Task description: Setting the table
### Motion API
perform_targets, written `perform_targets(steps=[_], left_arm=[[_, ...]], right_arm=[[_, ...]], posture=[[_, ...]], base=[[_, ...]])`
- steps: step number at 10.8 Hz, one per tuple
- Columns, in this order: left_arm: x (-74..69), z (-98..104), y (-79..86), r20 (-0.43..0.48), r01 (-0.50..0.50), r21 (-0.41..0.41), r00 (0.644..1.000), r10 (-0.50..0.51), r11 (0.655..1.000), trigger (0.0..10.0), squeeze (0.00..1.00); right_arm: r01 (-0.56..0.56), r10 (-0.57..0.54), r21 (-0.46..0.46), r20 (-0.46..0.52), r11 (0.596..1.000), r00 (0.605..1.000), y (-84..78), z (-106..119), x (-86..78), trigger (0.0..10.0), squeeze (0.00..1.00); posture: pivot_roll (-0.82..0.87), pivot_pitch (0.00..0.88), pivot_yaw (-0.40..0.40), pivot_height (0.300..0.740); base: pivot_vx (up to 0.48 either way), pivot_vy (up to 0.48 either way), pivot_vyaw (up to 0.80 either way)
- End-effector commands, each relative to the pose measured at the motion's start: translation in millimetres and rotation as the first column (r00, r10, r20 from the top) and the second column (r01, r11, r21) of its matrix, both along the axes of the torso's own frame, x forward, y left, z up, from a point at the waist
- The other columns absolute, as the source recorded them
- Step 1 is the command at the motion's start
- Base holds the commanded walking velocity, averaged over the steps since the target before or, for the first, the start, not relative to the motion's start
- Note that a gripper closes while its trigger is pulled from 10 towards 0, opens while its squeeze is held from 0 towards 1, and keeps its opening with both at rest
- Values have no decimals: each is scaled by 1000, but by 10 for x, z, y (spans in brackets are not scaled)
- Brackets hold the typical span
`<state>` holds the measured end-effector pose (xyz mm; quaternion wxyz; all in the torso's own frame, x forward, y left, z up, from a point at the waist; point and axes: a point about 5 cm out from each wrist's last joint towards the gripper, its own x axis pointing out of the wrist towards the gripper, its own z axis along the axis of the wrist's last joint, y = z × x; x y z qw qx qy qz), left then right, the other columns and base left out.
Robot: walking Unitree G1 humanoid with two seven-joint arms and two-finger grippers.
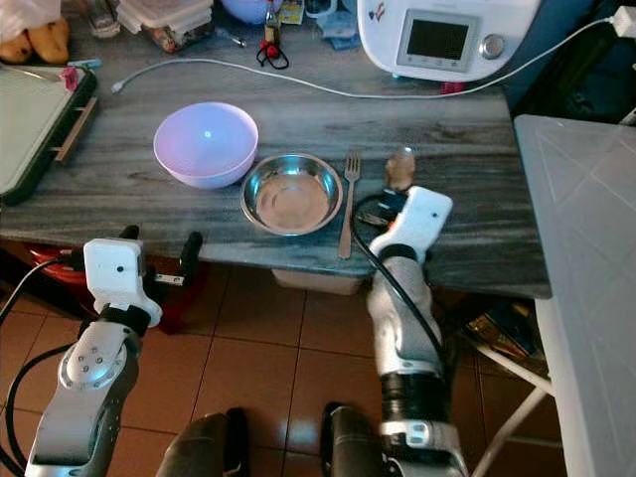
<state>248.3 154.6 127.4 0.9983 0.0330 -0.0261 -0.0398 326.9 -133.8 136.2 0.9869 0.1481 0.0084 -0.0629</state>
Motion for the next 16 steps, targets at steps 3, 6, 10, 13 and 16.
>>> perform_targets(steps=[3, 6, 10, 13, 16], left_arm=[[-20, -13, -21, -11, 8, 4, 1000, -8, 1000, 10000, 0], [-11, -18, -39, -11, 16, 0, 1000, -16, 1000, 10000, 0], [-8, -16, -47, -10, 18, -3, 1000, -18, 1000, 10000, 0], [-16, -50, -14, -33, -11, -17, 999, 11, 1000, 10000, 0], [5, -96, 12, -61, -46, -27, 997, 44, 999, 10000, 0]], right_arm=[[-33, 36, 36, -100, 999, 994, 111, -210, -85, 10000, 0], [-31, 33, 18, -131, 999, 991, 72, -273, -113, 10000, 1000], [-10, 8, -15, -138, 1000, 990, -28, -282, -128, 10000, 1000], [-8, 7, -121, -13, 993, 1000, -157, -73, -173, 10000, 1000], [16, 13, -245, 116, 969, 993, -304, 162, -270, 10000, 1000]], posture=[[33, 216, 6, 740], [33, 212, 2, 740], [32, 207, 0, 740], [29, 202, -4, 740], [20, 191, -5, 740]], base=[[0, 0, 0], [0, 0, 0], [0, 0, 0], [0, 0, 0], [0, 0, 0]])
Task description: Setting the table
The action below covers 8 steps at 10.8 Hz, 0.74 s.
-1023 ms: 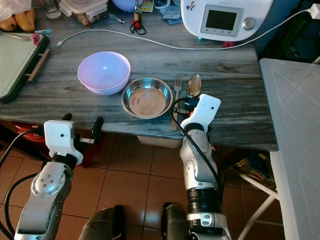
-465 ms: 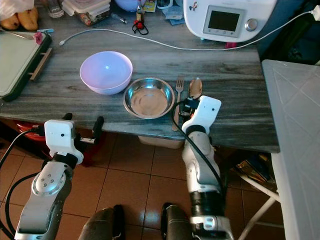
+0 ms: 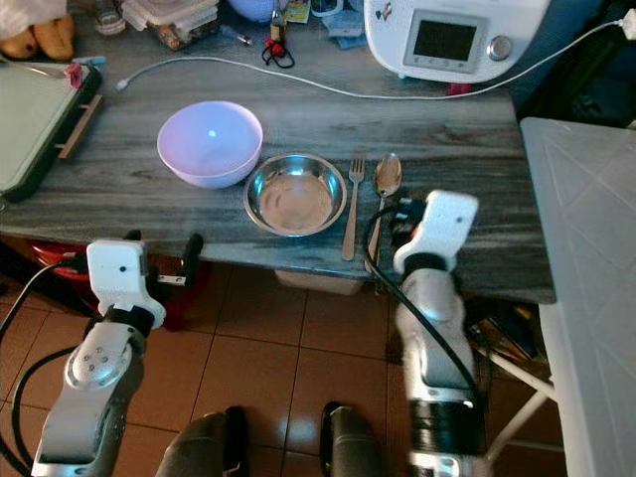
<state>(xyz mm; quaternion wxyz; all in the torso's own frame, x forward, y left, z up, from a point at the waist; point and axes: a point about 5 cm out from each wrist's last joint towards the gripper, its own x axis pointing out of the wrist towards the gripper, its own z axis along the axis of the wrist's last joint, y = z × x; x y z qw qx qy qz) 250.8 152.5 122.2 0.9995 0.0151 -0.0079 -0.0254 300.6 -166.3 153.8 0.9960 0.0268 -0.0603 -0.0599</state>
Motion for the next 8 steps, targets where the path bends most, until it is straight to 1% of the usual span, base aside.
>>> perform_targets(steps=[1, 2, 3, 4, 5, 8], left_arm=[[-2, -54, 31, -26, -19, 4, 999, 20, 1000, 10000, 0], [15, -44, 27, -24, -23, 2, 999, 23, 1000, 10000, 0], [23, -17, 65, -14, -43, 1, 999, 43, 999, 10000, 0], [14, -29, 98, -20, -51, 5, 999, 51, 999, 10000, 0], [15, -40, 107, -22, -47, 18, 999, 48, 999, 10000, 0], [54, -14, 74, -10, -45, 20, 999, 45, 999, 10000, 0]], right_arm=[[-11, 12, -34, 31, 999, 999, 1, 52, -43, 10000, 1000], [-18, 22, -67, 58, 998, 998, -15, 91, -92, 10000, 1000], [-18, 21, -71, 41, 997, 999, -88, 16, -232, 10000, 1000], [-14, 16, -100, 14, 995, 1000, -143, -70, -342, 10000, 0], [13, -14, -96, -9, 995, 1000, -172, -107, -370, 10000, 0], [-16, 16, -92, 4, 996, 1000, -125, -89, -355, 10000, 0]], posture=[[16, 178, -6, 740], [17, 170, -8, 740], [15, 153, -6, 740], [11, 144, -1, 740], [9, 142, 1, 740], [9, 132, 4, 740]], base=[[0, 0, 0], [0, 0, 0], [0, 0, 0], [0, 0, 0], [0, 0, 0], [-276, 0, 0]])
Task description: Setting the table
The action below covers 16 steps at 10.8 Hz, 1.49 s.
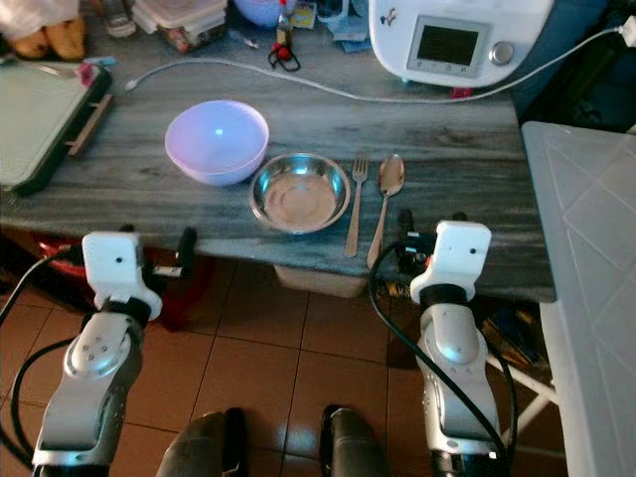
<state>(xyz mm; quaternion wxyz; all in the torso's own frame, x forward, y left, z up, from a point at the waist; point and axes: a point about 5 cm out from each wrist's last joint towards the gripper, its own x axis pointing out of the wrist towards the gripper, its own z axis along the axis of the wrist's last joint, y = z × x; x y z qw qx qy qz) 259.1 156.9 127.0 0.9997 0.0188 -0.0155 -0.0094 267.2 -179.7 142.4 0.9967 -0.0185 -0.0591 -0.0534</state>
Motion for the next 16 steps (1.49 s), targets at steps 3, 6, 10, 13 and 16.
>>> perform_targets(steps=[3, 6, 10, 13, 16], left_arm=[[-40, -71, 39, -32, -18, 12, 999, 19, 1000, 10000, 0], [-33, -73, 35, -33, -14, 15, 999, 14, 1000, 10000, 0], [-47, -50, -19, -15, 58, -8, 998, -58, 998, 10000, 0], [-90, -42, -80, -9, 119, -53, 993, -119, 992, 10000, 0], [-88, -39, -85, -6, 123, -56, 992, -123, 991, 10000, 0]], right_arm=[[-3, 3, 19, 0, 1000, 1000, -9, 4, -5, 10000, 0], [-3, 4, 23, -2, 1000, 1000, -2, 5, 5, 10000, 0], [-13, 13, 5, -6, 1000, 1000, 5, -7, 16, 10000, 0], [-25, 25, 10, -15, 1000, 1000, 26, -15, 20, 10000, 0], [-32, 32, 8, -22, 999, 999, 19, -32, 21, 10000, 0]], posture=[[11, 133, 0, 740], [7, 132, 3, 740], [4, 127, 2, 740], [6, 131, -1, 740], [2, 132, -1, 740]], base=[[-306, 0, 0], [-309, 0, 0], [-78, 0, -206], [0, -311, 0], [0, -469, -267]])
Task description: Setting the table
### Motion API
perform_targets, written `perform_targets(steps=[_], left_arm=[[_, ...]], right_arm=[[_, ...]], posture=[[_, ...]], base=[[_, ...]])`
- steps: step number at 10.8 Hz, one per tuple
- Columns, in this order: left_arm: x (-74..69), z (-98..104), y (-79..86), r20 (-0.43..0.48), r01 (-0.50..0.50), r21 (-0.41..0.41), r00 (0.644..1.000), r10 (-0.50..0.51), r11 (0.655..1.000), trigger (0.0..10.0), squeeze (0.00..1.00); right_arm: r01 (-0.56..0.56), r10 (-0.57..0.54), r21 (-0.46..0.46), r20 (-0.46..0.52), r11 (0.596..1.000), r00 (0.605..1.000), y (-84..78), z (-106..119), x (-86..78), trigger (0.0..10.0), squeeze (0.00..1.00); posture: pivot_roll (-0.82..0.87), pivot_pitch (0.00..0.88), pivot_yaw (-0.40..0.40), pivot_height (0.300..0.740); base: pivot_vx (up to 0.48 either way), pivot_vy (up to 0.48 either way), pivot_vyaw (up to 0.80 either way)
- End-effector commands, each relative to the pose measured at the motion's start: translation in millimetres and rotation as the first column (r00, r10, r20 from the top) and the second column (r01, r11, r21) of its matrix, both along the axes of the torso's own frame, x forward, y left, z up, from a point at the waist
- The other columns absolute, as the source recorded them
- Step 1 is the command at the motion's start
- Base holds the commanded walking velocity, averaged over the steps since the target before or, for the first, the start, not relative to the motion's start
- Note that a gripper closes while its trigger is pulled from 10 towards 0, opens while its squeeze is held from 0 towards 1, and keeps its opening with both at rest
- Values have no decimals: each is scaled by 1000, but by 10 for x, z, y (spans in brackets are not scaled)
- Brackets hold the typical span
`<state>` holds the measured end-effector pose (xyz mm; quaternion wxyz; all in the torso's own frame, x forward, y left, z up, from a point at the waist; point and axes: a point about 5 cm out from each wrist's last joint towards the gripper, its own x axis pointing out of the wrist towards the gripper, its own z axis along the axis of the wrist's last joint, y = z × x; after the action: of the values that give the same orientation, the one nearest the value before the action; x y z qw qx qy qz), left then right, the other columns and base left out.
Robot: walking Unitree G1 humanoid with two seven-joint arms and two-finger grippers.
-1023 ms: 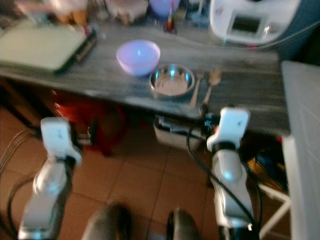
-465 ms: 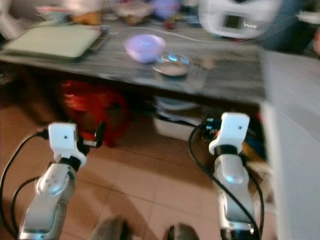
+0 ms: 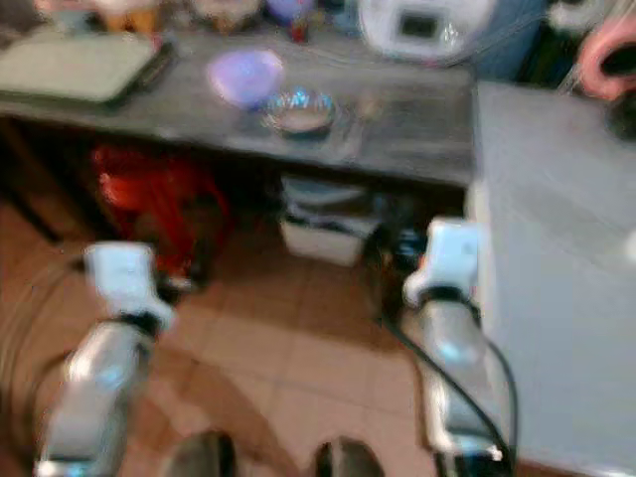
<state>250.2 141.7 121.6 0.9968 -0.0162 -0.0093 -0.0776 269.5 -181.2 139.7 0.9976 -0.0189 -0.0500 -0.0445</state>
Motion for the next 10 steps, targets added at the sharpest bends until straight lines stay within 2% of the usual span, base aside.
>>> perform_targets(steps=[1, 2, 4, 7, 8, 10], left_arm=[[0, 15, 66, 6, -12, 11, 1000, 12, 1000, 10000, 0], [0, 15, 66, 7, -10, 10, 1000, 10, 1000, 10000, 0], [3, 11, 78, 6, -26, 14, 1000, 26, 1000, 10000, 0], [7, 22, 82, 16, -19, 32, 1000, 19, 999, 10000, 0], [3, 20, 70, 12, -4, 16, 1000, 3, 1000, 10000, 0], [-1, 25, 61, 16, -2, 27, 1000, 1, 1000, 10000, 0]], right_arm=[[-16, 16, 12, -4, 1000, 1000, 36, -6, -2, 10000, 0], [-21, 21, 15, -11, 1000, 1000, 49, -15, -3, 10000, 0], [-25, 25, 10, -9, 1000, 1000, 49, -11, 3, 10000, 0], [-26, 26, 8, -13, 1000, 1000, 47, -9, 11, 10000, 0], [-28, 28, 9, -12, 1000, 1000, 50, -8, 13, 10000, 0], [-33, 33, 6, -12, 999, 999, 57, -9, 23, 10000, 0]], posture=[[1, 132, -1, 740], [1, 132, 0, 740], [0, 134, -2, 740], [-1, 138, -2, 740], [0, 140, 0, 740], [1, 144, 3, 740]], base=[[0, -469, 0], [0, -469, -800], [0, 0, -253], [0, 0, -800], [0, -469, -800], [0, -465, 0]])
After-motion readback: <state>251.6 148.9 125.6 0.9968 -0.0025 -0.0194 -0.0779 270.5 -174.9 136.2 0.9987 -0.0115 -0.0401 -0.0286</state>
